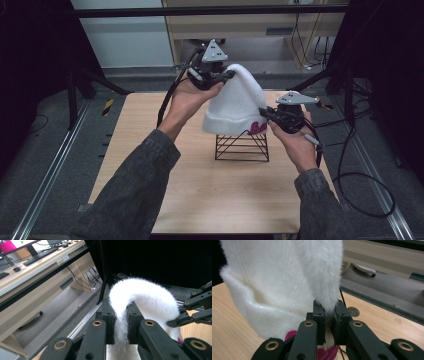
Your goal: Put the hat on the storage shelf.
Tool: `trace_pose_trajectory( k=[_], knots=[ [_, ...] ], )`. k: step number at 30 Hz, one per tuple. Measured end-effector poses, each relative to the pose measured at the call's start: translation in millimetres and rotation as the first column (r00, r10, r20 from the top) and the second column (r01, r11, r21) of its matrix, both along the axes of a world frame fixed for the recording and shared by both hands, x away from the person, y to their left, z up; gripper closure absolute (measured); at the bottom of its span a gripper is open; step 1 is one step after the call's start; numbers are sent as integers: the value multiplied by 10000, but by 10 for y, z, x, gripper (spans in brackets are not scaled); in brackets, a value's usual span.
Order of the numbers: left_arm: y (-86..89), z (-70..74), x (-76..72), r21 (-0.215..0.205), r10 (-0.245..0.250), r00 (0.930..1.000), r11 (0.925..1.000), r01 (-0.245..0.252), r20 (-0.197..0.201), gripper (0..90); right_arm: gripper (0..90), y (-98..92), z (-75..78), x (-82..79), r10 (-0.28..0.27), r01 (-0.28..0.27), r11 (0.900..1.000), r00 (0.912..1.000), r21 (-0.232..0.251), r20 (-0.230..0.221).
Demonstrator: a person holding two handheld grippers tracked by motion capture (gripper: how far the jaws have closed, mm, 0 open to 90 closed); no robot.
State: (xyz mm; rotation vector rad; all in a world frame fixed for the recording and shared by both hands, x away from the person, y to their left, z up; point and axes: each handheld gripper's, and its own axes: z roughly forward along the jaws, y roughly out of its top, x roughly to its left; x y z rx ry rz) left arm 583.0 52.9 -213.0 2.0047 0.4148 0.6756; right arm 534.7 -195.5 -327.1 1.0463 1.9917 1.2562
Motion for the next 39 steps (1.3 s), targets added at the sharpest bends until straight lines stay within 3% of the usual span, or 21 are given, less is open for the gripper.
trace_pose_trajectory(
  k=[21, 39],
  knots=[
    [-138, -104, -101, 307, -466, 9986, 9984, 473, -253, 802, 827, -100, -127, -71, -84, 70, 9989, 9995, -461, -297],
    [-230, -327, -122, 612, -734, 9950, 9951, 775, -671, 801, 823, -187, -369, -112, -183, 143, 9985, 9968, -521, -783]
  ],
)
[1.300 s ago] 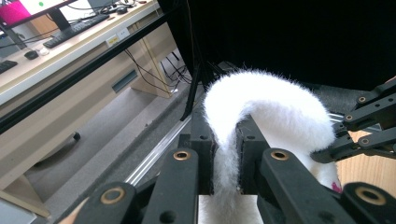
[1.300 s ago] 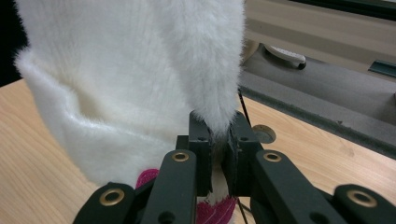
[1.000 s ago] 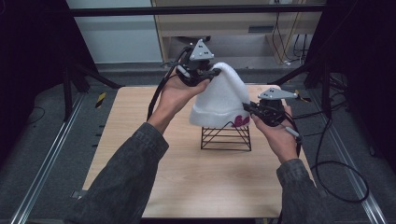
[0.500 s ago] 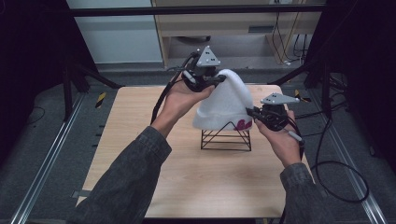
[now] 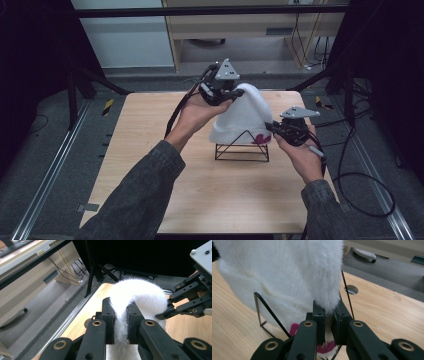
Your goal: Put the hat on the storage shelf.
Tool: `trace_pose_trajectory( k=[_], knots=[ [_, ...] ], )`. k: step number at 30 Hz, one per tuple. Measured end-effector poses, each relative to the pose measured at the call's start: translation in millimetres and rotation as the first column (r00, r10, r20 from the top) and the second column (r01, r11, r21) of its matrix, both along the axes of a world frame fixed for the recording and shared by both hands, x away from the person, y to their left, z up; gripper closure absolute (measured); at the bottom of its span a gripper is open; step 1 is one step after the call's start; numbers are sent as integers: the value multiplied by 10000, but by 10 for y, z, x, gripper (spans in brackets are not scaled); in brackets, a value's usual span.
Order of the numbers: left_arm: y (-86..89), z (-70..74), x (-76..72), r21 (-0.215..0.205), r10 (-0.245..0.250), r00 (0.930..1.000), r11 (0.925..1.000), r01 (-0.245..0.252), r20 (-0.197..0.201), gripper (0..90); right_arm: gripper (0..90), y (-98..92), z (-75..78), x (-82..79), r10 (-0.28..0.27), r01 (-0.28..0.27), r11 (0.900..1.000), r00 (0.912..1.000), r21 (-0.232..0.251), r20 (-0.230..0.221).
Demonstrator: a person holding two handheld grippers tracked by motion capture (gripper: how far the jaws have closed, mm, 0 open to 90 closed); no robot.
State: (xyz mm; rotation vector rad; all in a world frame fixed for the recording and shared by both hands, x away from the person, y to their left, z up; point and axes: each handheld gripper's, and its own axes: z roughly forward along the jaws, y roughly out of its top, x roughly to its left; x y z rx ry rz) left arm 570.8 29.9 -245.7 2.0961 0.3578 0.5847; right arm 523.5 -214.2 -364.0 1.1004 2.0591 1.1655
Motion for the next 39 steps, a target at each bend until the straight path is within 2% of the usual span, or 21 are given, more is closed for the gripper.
trace_pose_trajectory(
  k=[14, 27, 39],
  knots=[
    [-60, -147, -19, 309, -181, 9991, 9993, 193, -384, 799, 820, -12, -160, -10, -39, 26, 9994, 9994, -353, -344],
    [-121, -297, -36, 444, -316, 9974, 9984, 345, -644, 799, 813, -41, -320, -28, -108, 77, 9990, 9975, -450, -694],
    [-113, -474, -25, 673, -232, 9952, 9973, 297, -954, 799, 797, -69, -449, -37, -232, 172, 9981, 9945, -592, -1026]
  ],
)
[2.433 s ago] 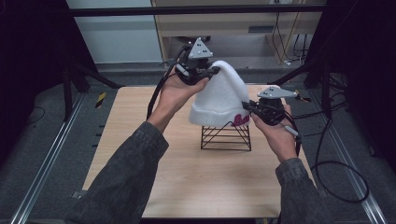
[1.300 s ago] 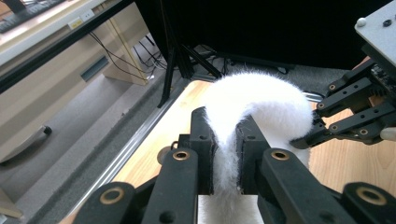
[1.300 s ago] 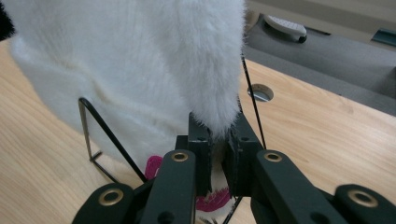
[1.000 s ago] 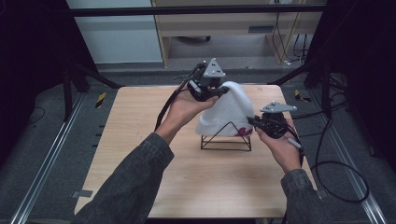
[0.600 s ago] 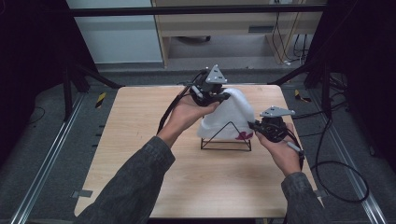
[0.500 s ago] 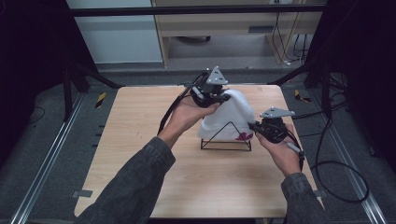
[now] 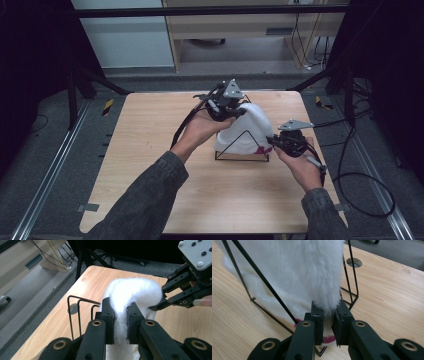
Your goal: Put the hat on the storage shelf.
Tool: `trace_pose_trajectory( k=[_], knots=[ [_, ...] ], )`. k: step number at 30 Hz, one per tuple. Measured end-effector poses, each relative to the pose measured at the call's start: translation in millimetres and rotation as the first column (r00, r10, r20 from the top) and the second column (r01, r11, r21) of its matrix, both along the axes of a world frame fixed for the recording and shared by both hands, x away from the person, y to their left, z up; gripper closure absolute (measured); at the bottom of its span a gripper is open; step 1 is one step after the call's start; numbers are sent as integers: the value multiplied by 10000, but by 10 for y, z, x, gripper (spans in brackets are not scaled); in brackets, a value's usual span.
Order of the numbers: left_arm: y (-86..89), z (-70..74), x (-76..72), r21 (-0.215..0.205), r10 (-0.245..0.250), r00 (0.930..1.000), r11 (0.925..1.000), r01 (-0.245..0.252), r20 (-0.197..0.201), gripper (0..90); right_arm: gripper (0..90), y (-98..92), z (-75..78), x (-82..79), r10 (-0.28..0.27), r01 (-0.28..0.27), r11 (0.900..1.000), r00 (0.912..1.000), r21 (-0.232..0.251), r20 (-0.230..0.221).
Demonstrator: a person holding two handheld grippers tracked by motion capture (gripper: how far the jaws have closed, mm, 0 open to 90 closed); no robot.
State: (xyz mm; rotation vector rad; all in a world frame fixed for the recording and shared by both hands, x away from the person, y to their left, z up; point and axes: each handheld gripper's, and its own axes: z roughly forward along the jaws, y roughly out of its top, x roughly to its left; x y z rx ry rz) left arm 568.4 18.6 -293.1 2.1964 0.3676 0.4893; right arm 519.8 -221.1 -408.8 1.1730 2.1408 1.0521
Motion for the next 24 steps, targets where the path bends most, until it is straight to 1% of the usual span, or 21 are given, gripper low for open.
trace_pose_trajectory(
  k=[3, 6, 7, 8, 11, 13, 14, 24],
  knots=[
    [9, -11, 0, -15, 24, 10000, 10000, -24, -10, 799, 788, 7, -11, 6, 6, -6, 10000, 10000, -11, 0],
    [22, -35, 10, 76, 34, 10000, 10000, -33, -63, 798, 771, 15, -19, 11, 54, -54, 10000, 10000, -31, -53],
    [23, -54, 15, 16, 76, 9999, 10000, -76, -130, 797, 764, 18, -23, 12, 56, -57, 10000, 10000, -30, -80],
    [30, -71, 25, 72, 98, 9998, 9999, -97, -189, 792, 736, 25, -34, 9, 5, -5, 10000, 9999, -3, -156],
    [51, -127, 56, 153, 86, 9988, 9999, -79, -475, 789, 717, 23, -51, -2, -17, 18, 10000, 9998, 18, -184],
    [57, -154, 63, 113, 32, 9979, 9999, -24, -647, 787, 714, 25, -66, -15, -13, 14, 10000, 9998, 44, -184],
    [57, -158, 62, 192, 21, 9980, 9998, -9, -632, 783, 710, 24, -73, -21, -15, 16, 10000, 9998, 45, -192],
    [42, -159, 53, 215, 56, 9981, 9998, -43, -614, 756, 690, 2, -91, -47, -76, 77, 9999, 9998, 89, -188]
  ],
)
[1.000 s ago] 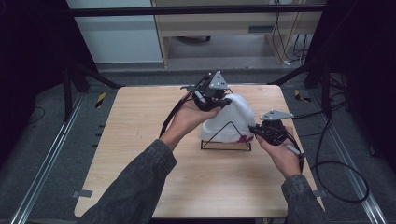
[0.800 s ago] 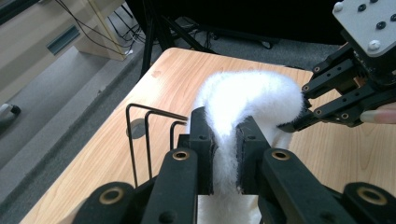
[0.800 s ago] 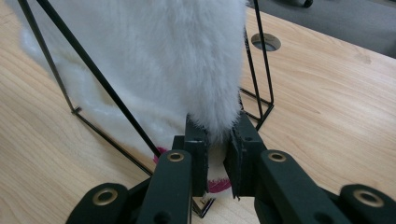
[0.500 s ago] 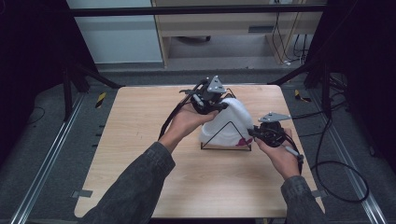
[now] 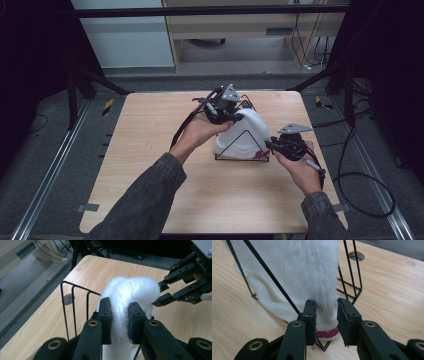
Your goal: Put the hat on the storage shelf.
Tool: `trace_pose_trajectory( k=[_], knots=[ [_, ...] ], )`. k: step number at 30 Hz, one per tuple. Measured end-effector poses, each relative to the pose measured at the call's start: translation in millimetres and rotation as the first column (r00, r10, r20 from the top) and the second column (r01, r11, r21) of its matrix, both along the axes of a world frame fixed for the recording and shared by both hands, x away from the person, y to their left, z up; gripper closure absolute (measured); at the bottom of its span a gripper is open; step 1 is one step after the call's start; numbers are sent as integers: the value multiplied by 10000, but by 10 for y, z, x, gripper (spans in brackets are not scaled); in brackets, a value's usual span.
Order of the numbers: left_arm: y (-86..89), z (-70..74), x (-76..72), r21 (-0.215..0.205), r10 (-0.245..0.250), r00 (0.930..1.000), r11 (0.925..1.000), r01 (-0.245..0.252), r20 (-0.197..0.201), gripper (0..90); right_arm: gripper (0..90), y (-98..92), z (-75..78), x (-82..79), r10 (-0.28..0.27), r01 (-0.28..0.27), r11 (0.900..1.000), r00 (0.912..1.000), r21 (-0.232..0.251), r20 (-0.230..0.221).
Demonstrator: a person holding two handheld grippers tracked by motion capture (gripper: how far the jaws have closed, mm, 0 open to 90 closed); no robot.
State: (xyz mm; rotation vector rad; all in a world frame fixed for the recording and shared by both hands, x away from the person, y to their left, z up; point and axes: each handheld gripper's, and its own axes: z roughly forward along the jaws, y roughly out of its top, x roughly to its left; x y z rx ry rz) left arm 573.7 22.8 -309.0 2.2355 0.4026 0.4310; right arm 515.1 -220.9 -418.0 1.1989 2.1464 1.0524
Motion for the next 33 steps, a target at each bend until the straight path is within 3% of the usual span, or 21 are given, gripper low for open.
trace_pose_trajectory(
  k=[6, 11, 26, 33],
  knots=[
    [12, 27, -26, -99, -69, 10000, 9999, 69, 41, 722, 660, -4, 10, -30, -104, 104, 9999, 9999, 51, 21],
    [55, 102, -66, -688, -2, 9999, 9976, 12, 153, 697, 615, -20, 27, -78, -189, 188, 9998, 9998, 59, 73],
    [100, 147, -119, -596, 68, 9994, 9982, -48, 337, 627, 537, -117, 88, -223, -540, 533, 9983, 9981, 236, 289],
    [87, 163, -188, -669, 139, 9987, 9977, -106, 485, 509, 497, -95, 117, -282, -546, 536, 9983, 9975, 240, 457]
  ],
)
